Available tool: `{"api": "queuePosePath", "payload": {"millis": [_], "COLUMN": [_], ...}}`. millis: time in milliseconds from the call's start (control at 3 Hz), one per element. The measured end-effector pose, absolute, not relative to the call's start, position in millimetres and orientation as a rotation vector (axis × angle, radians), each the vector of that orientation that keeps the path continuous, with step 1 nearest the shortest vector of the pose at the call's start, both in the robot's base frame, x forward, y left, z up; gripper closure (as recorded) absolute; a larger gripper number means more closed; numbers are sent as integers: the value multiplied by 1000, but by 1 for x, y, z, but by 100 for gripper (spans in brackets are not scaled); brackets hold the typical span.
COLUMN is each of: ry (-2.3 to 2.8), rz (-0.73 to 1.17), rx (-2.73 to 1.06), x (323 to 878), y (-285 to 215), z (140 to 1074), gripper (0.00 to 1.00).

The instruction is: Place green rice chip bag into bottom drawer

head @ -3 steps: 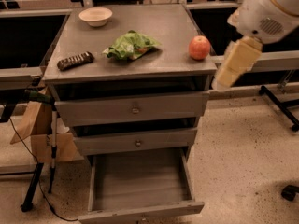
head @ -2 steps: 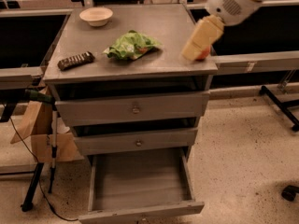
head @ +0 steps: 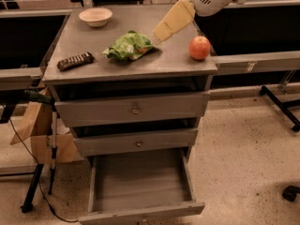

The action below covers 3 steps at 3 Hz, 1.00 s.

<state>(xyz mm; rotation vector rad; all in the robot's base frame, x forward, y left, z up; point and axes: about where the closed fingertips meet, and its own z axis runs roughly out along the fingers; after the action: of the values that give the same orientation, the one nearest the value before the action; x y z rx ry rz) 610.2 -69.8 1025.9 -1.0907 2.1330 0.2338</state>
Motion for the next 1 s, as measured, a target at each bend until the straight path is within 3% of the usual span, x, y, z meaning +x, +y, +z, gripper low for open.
{"api": "queuePosePath", "payload": {"millis": [1000], "ry": [2230], "rz": [204], "rx": [-959], "x": [624], "y": [-45], "z": [1001], "gripper": [0]}}
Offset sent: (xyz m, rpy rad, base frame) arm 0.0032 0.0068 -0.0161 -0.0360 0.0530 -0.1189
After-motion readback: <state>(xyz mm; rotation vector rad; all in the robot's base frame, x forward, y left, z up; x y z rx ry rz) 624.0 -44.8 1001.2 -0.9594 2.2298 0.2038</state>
